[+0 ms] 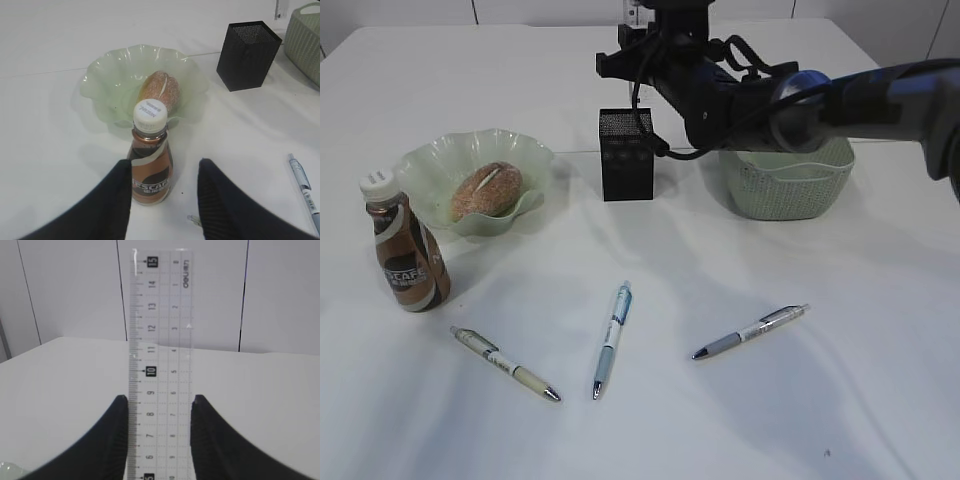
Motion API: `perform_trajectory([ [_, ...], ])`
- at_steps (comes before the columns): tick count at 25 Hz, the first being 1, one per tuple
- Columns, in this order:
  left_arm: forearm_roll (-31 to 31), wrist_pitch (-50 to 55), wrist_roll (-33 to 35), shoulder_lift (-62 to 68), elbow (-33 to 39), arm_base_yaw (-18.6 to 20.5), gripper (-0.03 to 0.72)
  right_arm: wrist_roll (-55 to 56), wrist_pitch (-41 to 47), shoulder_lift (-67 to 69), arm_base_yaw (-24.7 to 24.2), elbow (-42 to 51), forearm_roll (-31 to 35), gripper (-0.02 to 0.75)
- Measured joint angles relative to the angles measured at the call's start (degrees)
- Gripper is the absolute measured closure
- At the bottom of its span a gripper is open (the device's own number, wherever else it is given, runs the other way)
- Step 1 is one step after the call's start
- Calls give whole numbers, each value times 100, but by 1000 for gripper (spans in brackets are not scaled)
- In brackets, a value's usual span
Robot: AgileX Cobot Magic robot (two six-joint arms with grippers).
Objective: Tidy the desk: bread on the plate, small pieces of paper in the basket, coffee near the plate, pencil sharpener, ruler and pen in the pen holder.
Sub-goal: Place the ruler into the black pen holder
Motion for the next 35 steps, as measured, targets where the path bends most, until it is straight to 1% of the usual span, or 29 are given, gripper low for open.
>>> perform_trajectory([
  [9, 79, 0, 0, 0, 0, 0, 386, 161, -78, 282, 0, 0, -93, 445],
  [10, 104, 0, 0, 0, 0, 0, 386, 322, -160, 286, 0, 0, -229, 446],
  [16, 135, 0, 0, 0, 0, 0, 386, 606, -314, 296, 0, 0, -340, 446],
  [26, 146, -22, 0, 0, 0, 0, 386, 716, -335, 479, 0, -217, -388, 446],
  [28, 154, -47, 0, 0, 0, 0, 386, 730, -335, 672, 0, -497, -388, 446],
  [29, 154, -74, 0, 0, 0, 0, 386, 730, -335, 672, 0, -497, -388, 446],
  [30, 154, -83, 0, 0, 0, 0, 386, 737, -253, 800, 0, -627, -388, 446],
  [35, 158, -111, 0, 0, 0, 0, 386, 737, -117, 979, 0, -682, -402, 446],
])
